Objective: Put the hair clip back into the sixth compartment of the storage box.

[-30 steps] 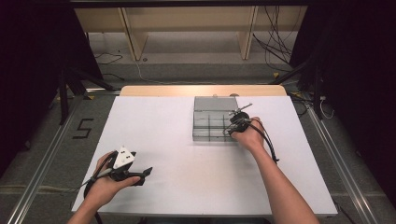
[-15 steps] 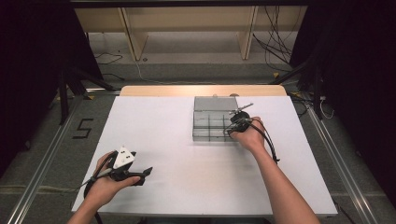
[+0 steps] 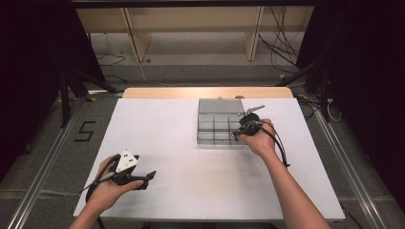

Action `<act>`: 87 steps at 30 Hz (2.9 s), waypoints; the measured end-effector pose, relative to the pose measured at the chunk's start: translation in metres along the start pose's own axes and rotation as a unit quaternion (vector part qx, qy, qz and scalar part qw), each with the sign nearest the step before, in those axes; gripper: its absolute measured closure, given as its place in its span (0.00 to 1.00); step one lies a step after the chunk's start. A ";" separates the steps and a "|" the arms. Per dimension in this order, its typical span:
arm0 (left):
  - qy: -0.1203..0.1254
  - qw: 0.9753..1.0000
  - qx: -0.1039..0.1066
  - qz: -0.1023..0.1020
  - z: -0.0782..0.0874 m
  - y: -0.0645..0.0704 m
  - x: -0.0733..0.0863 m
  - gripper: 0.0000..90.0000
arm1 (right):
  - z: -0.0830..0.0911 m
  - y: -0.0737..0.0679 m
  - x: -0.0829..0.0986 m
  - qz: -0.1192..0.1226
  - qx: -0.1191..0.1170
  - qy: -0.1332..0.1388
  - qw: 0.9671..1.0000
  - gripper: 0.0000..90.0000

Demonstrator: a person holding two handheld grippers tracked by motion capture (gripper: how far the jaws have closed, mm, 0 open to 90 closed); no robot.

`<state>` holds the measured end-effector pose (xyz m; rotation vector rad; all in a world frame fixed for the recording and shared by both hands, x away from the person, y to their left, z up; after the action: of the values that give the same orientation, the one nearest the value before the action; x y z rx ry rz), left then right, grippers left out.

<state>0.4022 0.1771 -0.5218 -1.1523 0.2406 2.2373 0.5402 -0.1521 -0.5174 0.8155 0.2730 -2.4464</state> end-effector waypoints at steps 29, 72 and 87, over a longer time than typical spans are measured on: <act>-0.003 1.000 0.002 0.001 0.000 0.000 0.001 0.19 | 0.035 -0.001 0.009 -0.006 -0.007 0.055 0.998 0.63; -0.004 1.000 0.004 0.005 -0.001 0.001 0.003 0.19 | 0.077 -0.003 0.079 -0.022 -0.068 0.150 0.986 0.34; -0.006 1.000 0.005 0.003 -0.001 0.002 0.004 0.19 | 0.084 -0.002 0.106 -0.004 -0.063 0.157 0.986 0.33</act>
<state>0.3999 0.1767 -0.5256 -1.1325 0.2514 2.2456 0.4267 -0.2254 -0.5146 1.1429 0.5413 -2.2750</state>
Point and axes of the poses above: each handheld gripper's, and its own axes: z roughly backward along the jaws, x roughly out of its underside, y roughly to its right, the point moved 10 cm from there along -z, roughly forward along the jaws, and after that the axes turned 2 degrees about -x, right-handed, at the moved point
